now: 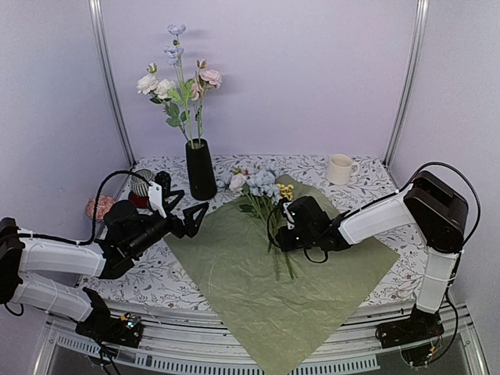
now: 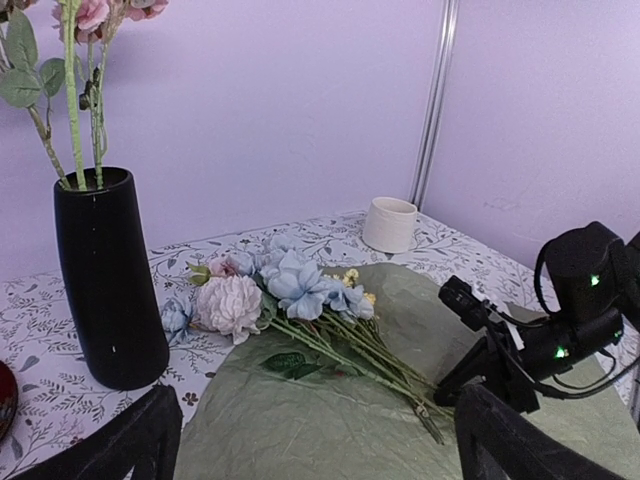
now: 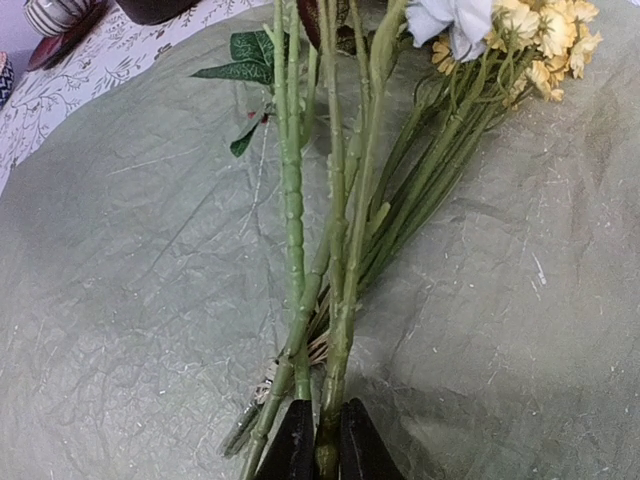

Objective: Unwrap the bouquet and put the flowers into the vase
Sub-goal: Pick up the fake flower from the flattened wrapping paper.

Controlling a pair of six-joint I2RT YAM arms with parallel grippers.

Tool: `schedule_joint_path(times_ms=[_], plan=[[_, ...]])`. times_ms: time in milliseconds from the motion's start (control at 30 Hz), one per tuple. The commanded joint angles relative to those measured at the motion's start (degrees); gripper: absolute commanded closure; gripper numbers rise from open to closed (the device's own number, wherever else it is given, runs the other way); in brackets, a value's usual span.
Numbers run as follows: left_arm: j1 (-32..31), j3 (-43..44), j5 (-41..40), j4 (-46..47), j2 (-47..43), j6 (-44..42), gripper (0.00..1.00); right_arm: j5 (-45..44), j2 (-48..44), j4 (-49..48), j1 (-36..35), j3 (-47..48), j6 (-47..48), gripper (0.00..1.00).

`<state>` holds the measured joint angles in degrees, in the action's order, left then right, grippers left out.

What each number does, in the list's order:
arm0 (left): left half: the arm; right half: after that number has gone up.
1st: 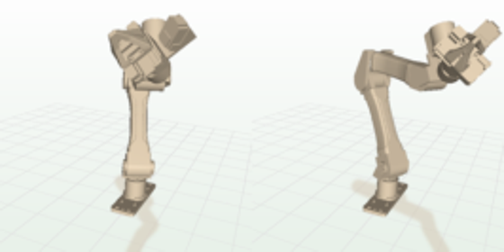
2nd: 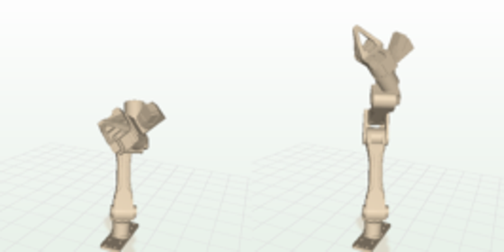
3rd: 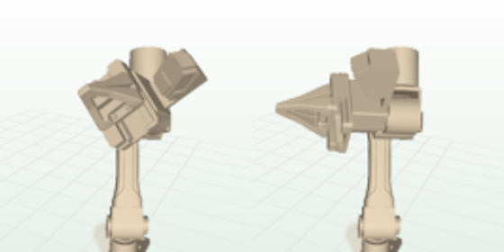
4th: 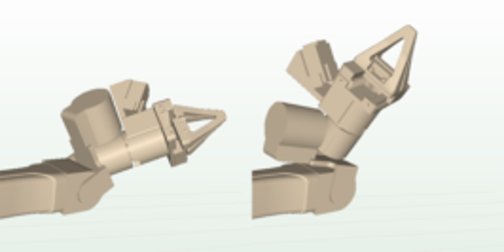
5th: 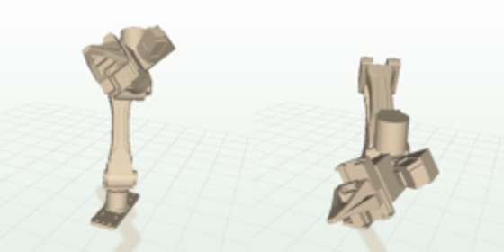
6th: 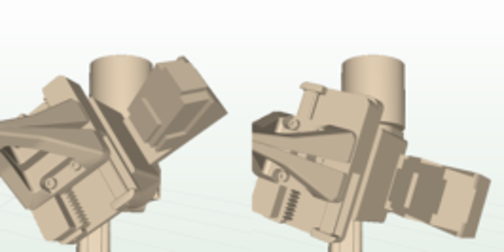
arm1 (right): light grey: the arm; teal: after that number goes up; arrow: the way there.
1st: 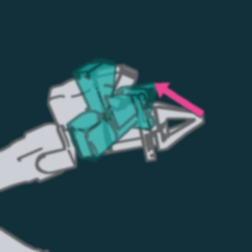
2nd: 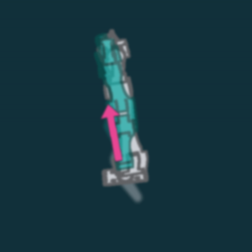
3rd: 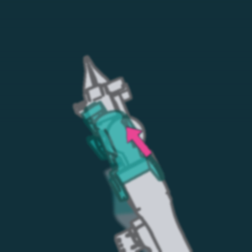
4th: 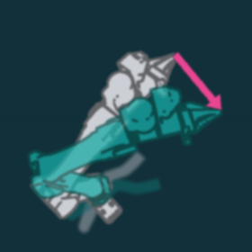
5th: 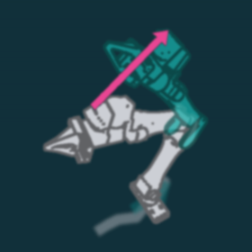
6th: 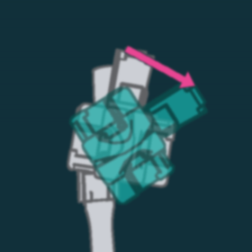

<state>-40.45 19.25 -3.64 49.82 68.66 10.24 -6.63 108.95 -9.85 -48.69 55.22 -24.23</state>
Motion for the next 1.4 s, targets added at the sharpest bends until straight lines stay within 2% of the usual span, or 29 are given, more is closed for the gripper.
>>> schedule_joint_path(times_ms=[0,100,500,667,1000,1233,1367], plan=[[-0.33,1.48,0.32,-0.33,0.51,-1.02,0.03,0.31,0.41,0.58,0.22,0.97,0.35,0.92],[-0.33,1.43,0.44,-0.34,0.51,-1.01,0.03,-0.24,-1.14,-0.82,0.22,-0.66,0.20,0.96],[-0.48,1.84,3.07,-0.34,0.81,0.06,0.03,-2.27,-14.41,-15.99,-0.03,-16.00,0.12,0.96],[-0.70,1.94,4.93,-0.67,0.01,0.75,0.03,-4.16,-19.72,-22.20,-2.67,-21.68,2.41,0.96],[-1.17,2.13,8.27,-0.35,-0.20,1.42,0.03,-9.44,-21.87,-27.87,-9.17,-23.24,8.03,0.96],[-1.59,2.20,8.91,-0.16,0.06,1.19,0.03,-13.76,-20.40,-25.79,-9.92,-20.69,7.31,0.95],[-1.64,2.21,8.66,-0.30,0.07,1.06,0.03,-16.39,-18.24,-11.54,-9.87,-12.67,3.56,0.96]])
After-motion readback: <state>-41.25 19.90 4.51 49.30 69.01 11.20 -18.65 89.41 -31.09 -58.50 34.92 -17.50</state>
